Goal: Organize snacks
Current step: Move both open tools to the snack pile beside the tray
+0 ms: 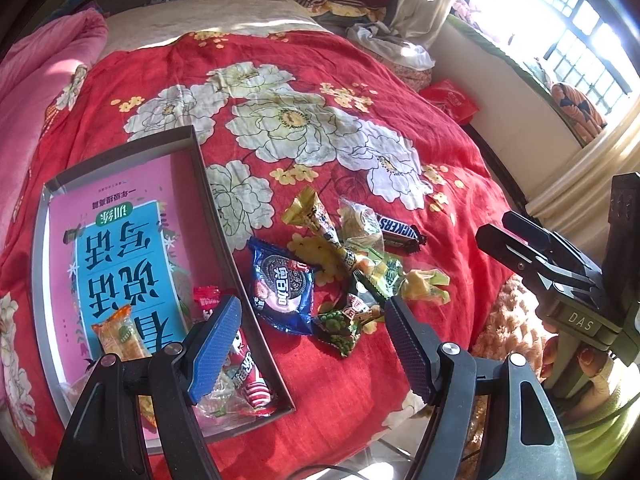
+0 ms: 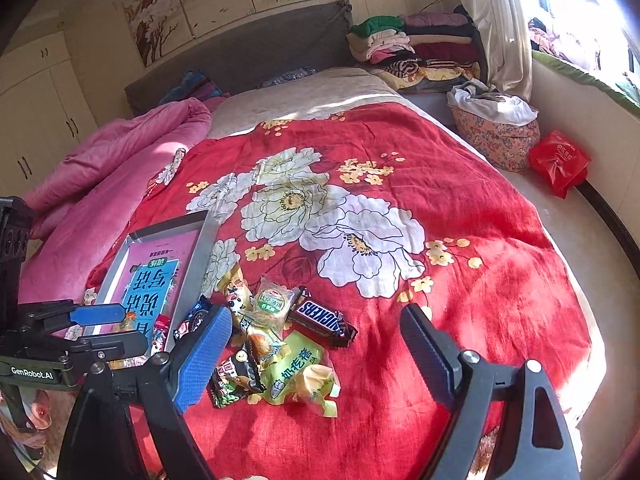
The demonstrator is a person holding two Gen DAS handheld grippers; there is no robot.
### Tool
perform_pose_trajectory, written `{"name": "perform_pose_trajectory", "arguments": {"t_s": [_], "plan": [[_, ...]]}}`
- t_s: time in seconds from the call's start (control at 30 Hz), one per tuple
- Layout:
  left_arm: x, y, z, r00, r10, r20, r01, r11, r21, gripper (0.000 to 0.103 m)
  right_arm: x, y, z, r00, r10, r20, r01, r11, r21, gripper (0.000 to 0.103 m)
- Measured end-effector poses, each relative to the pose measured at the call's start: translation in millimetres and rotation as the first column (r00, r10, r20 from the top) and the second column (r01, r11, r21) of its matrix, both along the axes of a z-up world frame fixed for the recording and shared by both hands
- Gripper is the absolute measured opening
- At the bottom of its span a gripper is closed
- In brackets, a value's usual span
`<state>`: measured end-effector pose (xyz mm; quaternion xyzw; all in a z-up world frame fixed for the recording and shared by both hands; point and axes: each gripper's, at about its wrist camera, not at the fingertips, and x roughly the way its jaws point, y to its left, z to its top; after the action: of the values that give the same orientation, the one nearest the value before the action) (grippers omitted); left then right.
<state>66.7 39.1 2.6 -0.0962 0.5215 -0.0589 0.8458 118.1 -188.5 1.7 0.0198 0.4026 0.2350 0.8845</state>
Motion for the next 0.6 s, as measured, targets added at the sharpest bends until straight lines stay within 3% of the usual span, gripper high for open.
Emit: {"name": "perform_pose_trajectory", "arguments": {"t_s": [0.33,0.6], "plan": [[12,2,-18,0.999,0.003,-0.042,-0.002,1.000,0.021,0.076,2,4,-22,0.998,0.014,-0.062,-0.014,1.000,-0.014,0.086],[24,8,-33,0.997,0.004,-0.076,-0.001,0.999,0.043,0.076,6,11,-60,0.988,0.027,-0.155,-0.038,0.997,-0.071,0.086]]}}
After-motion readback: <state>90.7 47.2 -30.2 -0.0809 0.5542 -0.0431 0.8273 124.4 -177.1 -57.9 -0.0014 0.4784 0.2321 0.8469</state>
